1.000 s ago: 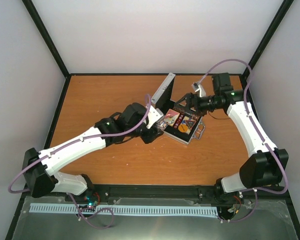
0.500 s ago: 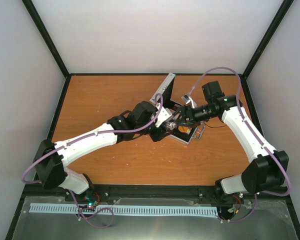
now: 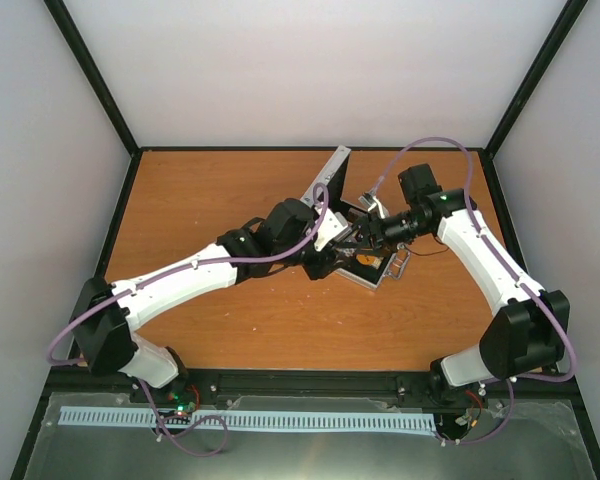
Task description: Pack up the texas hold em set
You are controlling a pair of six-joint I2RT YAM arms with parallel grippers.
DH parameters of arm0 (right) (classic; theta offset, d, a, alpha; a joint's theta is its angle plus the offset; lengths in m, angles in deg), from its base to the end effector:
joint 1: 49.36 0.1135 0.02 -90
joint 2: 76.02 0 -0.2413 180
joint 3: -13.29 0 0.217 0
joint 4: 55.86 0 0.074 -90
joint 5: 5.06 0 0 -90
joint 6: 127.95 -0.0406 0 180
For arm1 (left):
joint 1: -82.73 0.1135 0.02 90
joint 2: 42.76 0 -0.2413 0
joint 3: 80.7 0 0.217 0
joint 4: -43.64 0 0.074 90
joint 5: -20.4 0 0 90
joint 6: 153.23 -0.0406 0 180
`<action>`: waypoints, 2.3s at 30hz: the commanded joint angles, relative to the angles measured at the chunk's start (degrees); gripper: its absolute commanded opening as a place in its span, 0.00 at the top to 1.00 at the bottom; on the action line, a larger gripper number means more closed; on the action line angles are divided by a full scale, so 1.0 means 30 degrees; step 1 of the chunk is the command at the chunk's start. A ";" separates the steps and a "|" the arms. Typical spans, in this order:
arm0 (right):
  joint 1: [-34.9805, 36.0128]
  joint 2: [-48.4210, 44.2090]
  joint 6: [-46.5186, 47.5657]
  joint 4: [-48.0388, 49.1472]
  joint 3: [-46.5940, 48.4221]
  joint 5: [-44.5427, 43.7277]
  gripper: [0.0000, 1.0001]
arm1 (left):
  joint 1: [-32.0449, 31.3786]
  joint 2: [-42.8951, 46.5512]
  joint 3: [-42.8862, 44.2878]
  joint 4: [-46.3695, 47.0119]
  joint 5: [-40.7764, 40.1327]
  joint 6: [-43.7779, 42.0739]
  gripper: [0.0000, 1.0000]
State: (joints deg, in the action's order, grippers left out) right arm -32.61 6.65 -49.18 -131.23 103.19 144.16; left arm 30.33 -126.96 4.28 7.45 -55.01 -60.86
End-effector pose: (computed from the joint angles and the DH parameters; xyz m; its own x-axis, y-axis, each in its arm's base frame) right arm 0.2196 0.1025 0.2922 -0.9601 -0.1849 -0.2099 -0.2720 0.4423 0.8546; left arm 0.1779 -0.2478 0.2909 -0.3901 0.4410 -0.8083 0.8766 0.4464 -0.1795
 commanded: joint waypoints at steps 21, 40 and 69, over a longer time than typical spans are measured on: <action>0.0091 -0.2242 -0.4360 0.6733 -0.3217 -0.5971 0.63 | 0.0220 0.4284 -0.1141 0.1168 -0.6251 0.4872 0.02; 0.3115 -0.2619 -0.8845 1.9143 -0.9720 -1.4890 0.63 | 0.6098 0.6572 -0.1064 -0.3118 -0.3583 0.9005 0.00; 0.5509 0.2492 -1.0812 2.2203 -0.8483 -1.8613 0.63 | 0.6100 0.6890 -0.1207 -0.4676 -0.1655 0.5654 0.00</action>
State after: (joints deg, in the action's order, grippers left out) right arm -16.63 13.17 -80.93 -70.82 75.85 90.16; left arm 48.30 -107.62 0.24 -7.94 -61.50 -40.53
